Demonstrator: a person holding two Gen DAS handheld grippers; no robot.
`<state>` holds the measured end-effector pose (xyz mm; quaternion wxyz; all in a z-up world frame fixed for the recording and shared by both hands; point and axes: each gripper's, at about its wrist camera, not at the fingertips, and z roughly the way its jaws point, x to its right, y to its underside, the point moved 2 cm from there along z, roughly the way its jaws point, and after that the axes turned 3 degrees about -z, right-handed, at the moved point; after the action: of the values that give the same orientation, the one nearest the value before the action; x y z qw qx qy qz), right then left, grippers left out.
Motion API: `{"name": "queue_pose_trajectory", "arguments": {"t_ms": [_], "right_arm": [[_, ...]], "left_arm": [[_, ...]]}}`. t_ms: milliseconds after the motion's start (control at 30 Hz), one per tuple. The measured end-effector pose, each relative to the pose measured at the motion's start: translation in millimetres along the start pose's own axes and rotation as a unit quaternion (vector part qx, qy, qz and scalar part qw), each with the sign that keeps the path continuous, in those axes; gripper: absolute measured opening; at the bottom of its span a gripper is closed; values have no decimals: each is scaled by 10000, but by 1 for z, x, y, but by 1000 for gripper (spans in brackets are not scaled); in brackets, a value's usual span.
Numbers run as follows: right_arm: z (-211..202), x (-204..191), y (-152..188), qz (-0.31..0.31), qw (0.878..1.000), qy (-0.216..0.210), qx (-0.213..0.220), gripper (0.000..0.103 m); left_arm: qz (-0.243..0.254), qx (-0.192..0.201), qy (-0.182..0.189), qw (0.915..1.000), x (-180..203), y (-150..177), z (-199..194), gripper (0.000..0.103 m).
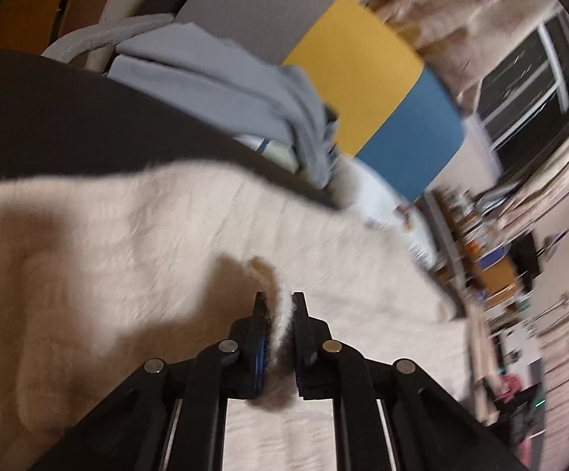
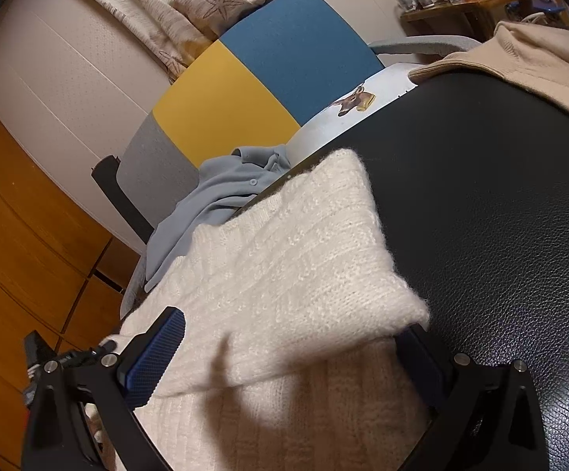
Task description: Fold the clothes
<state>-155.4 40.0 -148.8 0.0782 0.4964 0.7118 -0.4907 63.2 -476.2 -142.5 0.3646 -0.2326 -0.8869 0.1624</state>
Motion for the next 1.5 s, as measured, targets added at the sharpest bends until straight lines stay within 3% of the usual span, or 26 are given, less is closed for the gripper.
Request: {"name": "queue_pose_trajectory", "arguments": {"t_ms": [100, 200, 300, 333, 433, 600, 700, 800, 933, 1133, 1233, 1400, 1500], "right_arm": [[-1, -1, 1, 24, 10000, -8, 11, 103], [-1, -1, 0, 35, 10000, -27, 14, 103], [0, -2, -1, 13, 10000, -11, -40, 103], [0, -3, -1, -21, 9999, 20, -98, 103], [-5, -10, 2, -200, 9990, 110, -375, 103], [-29, -17, 17, -396, 9971, 131, -634, 103], [-48, -16, 22, -436, 9966, 105, -687, 103], [-58, -30, 11, -723, 9965, 74, -413, 103], [-36, -57, -7, -1156, 9932, 94, -66, 103], [44, -36, -3, -1255, 9853, 877, -759, 103], [47, -29, -11, -1531, 9790, 1069, -813, 103], [49, -17, -17, -1686, 9734, 1276, -881, 103], [51, -19, -16, -1776, 9705, 1371, -887, 103]], "left_arm": [[21, 109, -181, 9998, -6, 12, -3, 10], [-122, 186, -416, 9989, -8, 15, -8, 18], [141, 452, -1047, 9934, 10, 14, -30, 28], [255, 629, -1078, 9919, 18, 15, -40, 29], [612, 990, -836, 9897, 41, 22, -63, 42], [1245, 560, -531, 9892, 64, 47, -46, 46], [1101, 373, -699, 9908, 54, 55, -28, 46], [892, 422, -669, 9929, 38, 63, -21, 46], [933, 507, -774, 9913, 44, 70, -18, 49], [889, 561, -898, 9904, 54, 73, -10, 56], [544, 617, -627, 9946, 56, 71, -7, 56], [565, 653, -589, 9945, 69, 77, -1, 57], [392, 553, -357, 9971, 63, 75, -8, 57]]}}
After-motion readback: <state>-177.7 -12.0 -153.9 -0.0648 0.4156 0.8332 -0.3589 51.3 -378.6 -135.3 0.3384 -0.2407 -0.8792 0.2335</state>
